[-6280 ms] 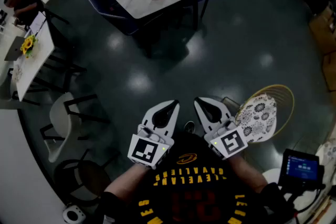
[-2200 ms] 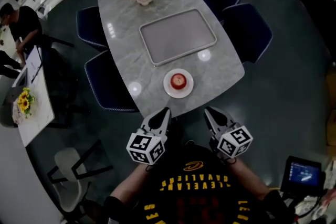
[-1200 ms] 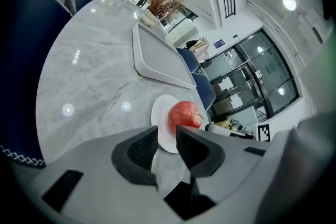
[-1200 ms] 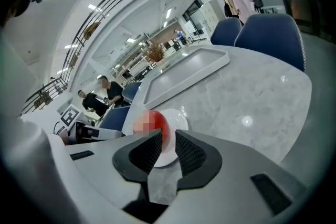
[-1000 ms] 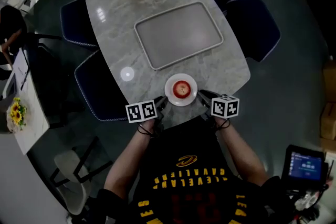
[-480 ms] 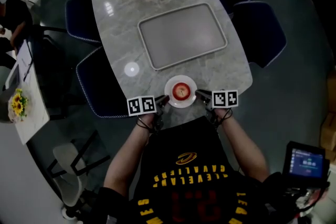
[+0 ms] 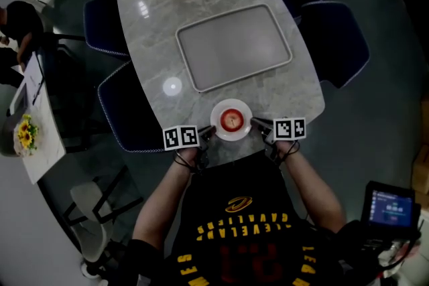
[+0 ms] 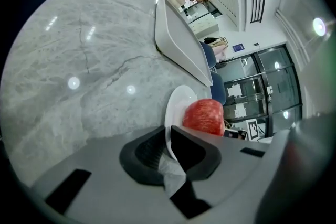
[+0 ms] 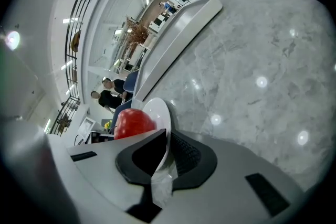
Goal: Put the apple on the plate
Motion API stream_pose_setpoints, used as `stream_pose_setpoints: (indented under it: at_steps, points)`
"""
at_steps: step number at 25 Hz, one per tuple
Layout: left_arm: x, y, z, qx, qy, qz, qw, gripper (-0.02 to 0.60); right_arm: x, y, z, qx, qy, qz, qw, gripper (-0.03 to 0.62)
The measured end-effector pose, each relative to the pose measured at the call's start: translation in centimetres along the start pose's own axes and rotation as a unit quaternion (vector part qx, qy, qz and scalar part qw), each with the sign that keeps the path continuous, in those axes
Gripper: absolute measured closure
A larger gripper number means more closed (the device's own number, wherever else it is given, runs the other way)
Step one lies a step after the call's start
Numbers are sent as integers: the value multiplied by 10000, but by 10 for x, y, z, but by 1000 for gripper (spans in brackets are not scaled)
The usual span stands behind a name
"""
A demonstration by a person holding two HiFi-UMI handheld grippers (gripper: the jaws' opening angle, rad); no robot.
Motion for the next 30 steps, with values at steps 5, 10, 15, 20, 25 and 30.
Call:
stream_pose_setpoints:
  at_steps: [5, 10, 15, 20, 25, 30]
  points:
    - [0, 0, 0, 34, 127, 133, 9998, 549, -1, -1, 2, -6, -42, -72, 10000, 560]
    - [-5, -3, 4, 34, 195, 66, 9998, 551, 2, 1, 5, -86, -64, -159, 9998, 560]
    - [-8, -11, 7, -1, 286, 14, 9996, 551, 7, -7, 6, -145, -86, -122, 9998, 560]
    - [-11, -19, 10, -10, 414, 53, 9991, 551, 13, -17, 7, -164, -156, -112, 9997, 560]
    - [-20, -29, 11, -48, 509, 67, 9987, 551, 16, -29, 10, -214, -255, -173, 9993, 560]
    - [-30, -35, 23, -103, 722, 64, 9973, 555, 24, -33, 17, -287, -323, -212, 9988, 560]
Point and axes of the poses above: the fingertips, and each gripper's own axes: z backward along the fingers, x to its left, y out of its underside, the point moved 7 cm from there along z, backward along the fingers, and after that the axes turned 9 degrees about -y, right-handed, at the moved point
